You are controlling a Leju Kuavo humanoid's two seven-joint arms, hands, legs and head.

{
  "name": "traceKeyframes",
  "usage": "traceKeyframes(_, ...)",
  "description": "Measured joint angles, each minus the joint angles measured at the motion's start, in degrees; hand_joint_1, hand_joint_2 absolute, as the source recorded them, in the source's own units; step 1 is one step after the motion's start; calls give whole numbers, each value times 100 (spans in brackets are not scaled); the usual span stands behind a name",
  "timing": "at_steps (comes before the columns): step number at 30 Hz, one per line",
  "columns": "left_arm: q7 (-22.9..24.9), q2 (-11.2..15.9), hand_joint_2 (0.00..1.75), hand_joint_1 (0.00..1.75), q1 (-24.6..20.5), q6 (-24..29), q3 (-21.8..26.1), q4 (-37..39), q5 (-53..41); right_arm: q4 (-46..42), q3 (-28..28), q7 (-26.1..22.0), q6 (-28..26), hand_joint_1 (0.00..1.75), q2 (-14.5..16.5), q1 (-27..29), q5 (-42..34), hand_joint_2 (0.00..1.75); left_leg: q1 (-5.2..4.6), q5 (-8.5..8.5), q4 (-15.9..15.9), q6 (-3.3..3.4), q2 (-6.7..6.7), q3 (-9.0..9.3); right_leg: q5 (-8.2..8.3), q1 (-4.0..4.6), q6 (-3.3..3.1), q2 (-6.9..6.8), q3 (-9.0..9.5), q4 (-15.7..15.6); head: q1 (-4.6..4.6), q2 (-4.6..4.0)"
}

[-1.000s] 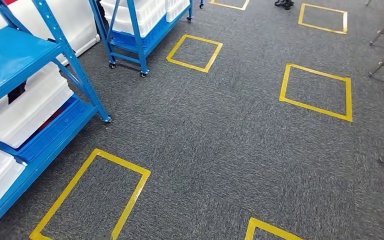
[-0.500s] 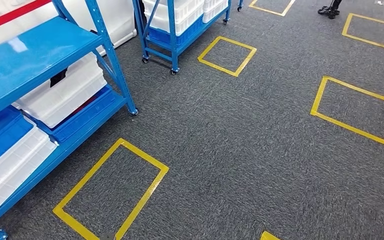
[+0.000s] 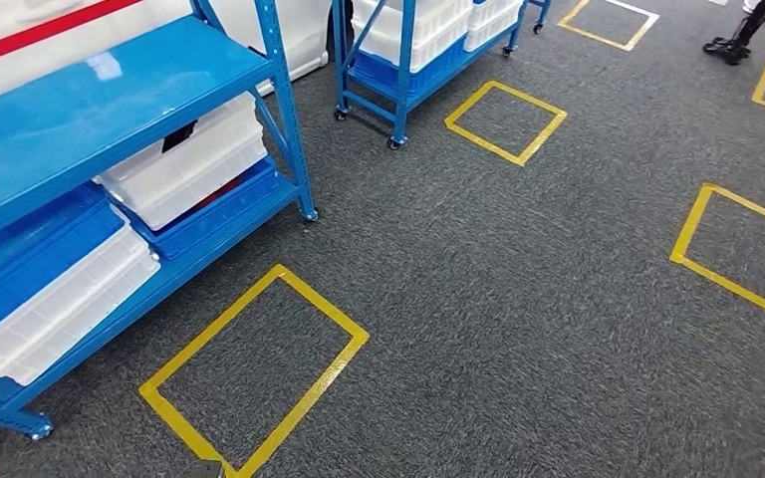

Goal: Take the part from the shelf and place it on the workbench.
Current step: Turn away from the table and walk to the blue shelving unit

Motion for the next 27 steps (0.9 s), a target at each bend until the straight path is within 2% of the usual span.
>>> traceKeyframes(1, 0, -3, 0, 0, -3, 2, 0, 0, 0, 0, 0, 1, 0, 0, -1, 1, 1, 0, -7, 4, 1, -7, -66, -1, 174, 31, -48, 100, 166, -386, 0, 0)
traceKeyframes(2, 1, -5, 0, 0, -5, 3, 0, 0, 0, 0, 0, 2, 0, 0, -2, 0, 1, 0, -7, 10, 3, -20, -118, -9, 259, 55, -75, 171, 270, -626, 0, 0)
traceKeyframes(3, 1, -8, 0, 0, -3, 4, 0, 0, 0, 0, 0, 5, 0, 0, -3, -2, 2, 0, -4, 19, 0, -41, -167, -19, 281, 74, -90, 205, 317, -739, 0, 0)
traceKeyframes(5, 2, -7, 0, 0, 12, 9, 0, 0, 0, 0, 0, 12, 1, 0, 4, -16, 2, 0, -6, 34, -19, -96, -241, -34, 313, 63, -103, 90, 335, -794, 0, 0)
traceKeyframes(7, 2, -2, 0, 0, 20, 15, 0, 0, 0, 0, 0, 18, 1, 0, 16, -22, 3, 0, -29, -95, 124, -145, -60, -109, 362, 26, -146, -38, 370, -898, -1, 0)
traceKeyframes(9, 2, 2, 0, 0, 8, 19, 0, 0, 1, 0, 0, 25, 1, 0, 23, -3, 5, 0, -25, -458, 707, -189, 231, -371, 384, 21, -182, -183, 385, -950, -2, 0)
traceKeyframes(10, 2, 3, 0, 0, 2, 19, 0, 0, 2, 0, 0, 28, 1, 0, 24, 7, 6, 0, -8, -649, 1101, -215, 298, -546, 381, 28, -191, -259, 381, -947, -2, 0)
traceKeyframes(11, 2, 4, 0, 0, 2, 19, 0, 0, 3, 0, 0, 30, 1, 0, 25, 14, 8, 0, 8, -765, 1415, -243, 325, -676, 376, 33, -192, -333, 377, -941, -2, 0)
traceKeyframes(12, 3, 5, 0, 0, 8, 19, 0, 0, 3, 0, 0, 31, 1, 0, 26, 16, 9, 0, 22, -783, 1562, -268, 341, -724, 369, 34, -188, -402, 374, -934, -2, 1)
traceKeyframes(13, 3, 6, 0, 0, 15, 19, 0, 0, 5, 0, 0, 31, 1, 0, 28, 14, 10, 0, 34, -694, 1479, -289, 361, -659, 361, 32, -179, -464, 372, -922, -2, 1)
traceKeyframes(14, 4, 8, 0, 0, 21, 19, 0, 0, 7, 0, 0, 31, 1, 0, 31, 12, 11, 0, 44, -523, 1168, -303, 403, -475, 347, 28, -164, -523, 373, -903, -2, 1)
traceKeyframes(15, 4, 9, 0, 0, 20, 19, 0, 0, 8, 0, 0, 32, 1, 0, 35, 10, 13, 0, 49, -355, 735, -303, 504, -234, 328, 27, -144, -579, 377, -878, -2, 1)
traceKeyframes(17, 4, 12, 0, 0, 4, 19, 0, 0, 9, 0, 0, 32, 2, 0, 43, 8, 19, 0, 25, -155, 79, -239, 661, 116, 287, 41, -90, -679, 382, -824, -2, 1)
traceKeyframes(18, 4, 12, 0, 0, 1, 20, 0, 0, 9, 0, 0, 32, 2, 0, 45, 2, 23, 0, 11, -141, -43, -194, 695, 170, 275, 50, -64, -718, 386, -809, -2, 1)
traceKeyframes(20, 4, 14, 0, 0, 17, 20, 2, 0, 9, 0, 1, 32, 3, 0, 48, -24, 31, 0, -3, -126, -63, -111, 609, 154, 273, 52, -13, -788, 399, -804, -2, 1)
traceKeyframes(21, 4, 15, 0, 0, 31, 20, 3, 0, 9, 0, 1, 33, 4, 0, 48, -36, 33, 0, 8, -105, -84, -76, 568, 161, 249, 39, 19, -769, 403, -782, -2, 1)
traceKeyframes(22, 4, 16, 0, 0, 35, 20, 5, 0, 9, 0, 2, 35, 4, 0, 49, -40, 34, 0, 21, -83, -105, -39, 522, 169, 173, 25, 53, -680, 375, -700, -1, 0)
traceKeyframes(23, 4, 17, 0, 0, 31, 20, 7, 0, 9, 0, 2, 38, 4, 0, 50, -38, 37, 0, 36, -57, -126, -6, 478, 173, 31, 8, 84, -546, 297, -506, -1, 1)
traceKeyframes(25, 4, 17, 0, 0, 12, 19, 9, 0, 9, 1, 1, 43, 7, 0, 52, -19, 43, 0, 48, -28, -131, 28, 381, 155, -359, -32, 130, -269, -9, 169, 0, 1)
traceKeyframes(26, 4, 17, 0, 0, 9, 19, 9, 0, 9, 1, 1, 45, 10, 0, 53, -11, 45, 0, 47, -21, -128, 31, 323, 142, -508, -48, 145, -213, -179, 536, 0, 0)
traceKeyframes(27, 4, 16, 0, 0, 10, 18, 9, 0, 9, 2, 1, 47, 12, 0, 54, -4, 47, 0, 47, -16, -125, 28, 262, 135, -563, -60, 155, -193, -291, 771, 0, 0)
